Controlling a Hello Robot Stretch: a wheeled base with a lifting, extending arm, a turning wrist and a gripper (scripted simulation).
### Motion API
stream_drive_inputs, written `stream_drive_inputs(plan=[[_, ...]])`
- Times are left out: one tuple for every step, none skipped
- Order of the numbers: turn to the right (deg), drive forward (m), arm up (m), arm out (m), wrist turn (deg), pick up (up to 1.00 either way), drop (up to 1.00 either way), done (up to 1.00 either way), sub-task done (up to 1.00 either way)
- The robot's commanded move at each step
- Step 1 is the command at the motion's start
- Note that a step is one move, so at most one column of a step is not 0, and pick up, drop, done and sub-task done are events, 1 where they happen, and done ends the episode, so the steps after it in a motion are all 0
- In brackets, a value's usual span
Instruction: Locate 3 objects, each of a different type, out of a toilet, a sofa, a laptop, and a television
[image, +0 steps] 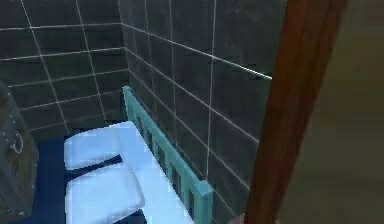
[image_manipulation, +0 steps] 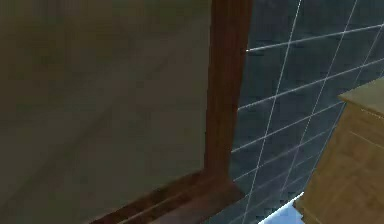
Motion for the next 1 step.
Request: stream_drive_inputs(plan=[[-45.0,0.00,0.00,0.00,0.0,0.00,0.00,0.00,0.00]])
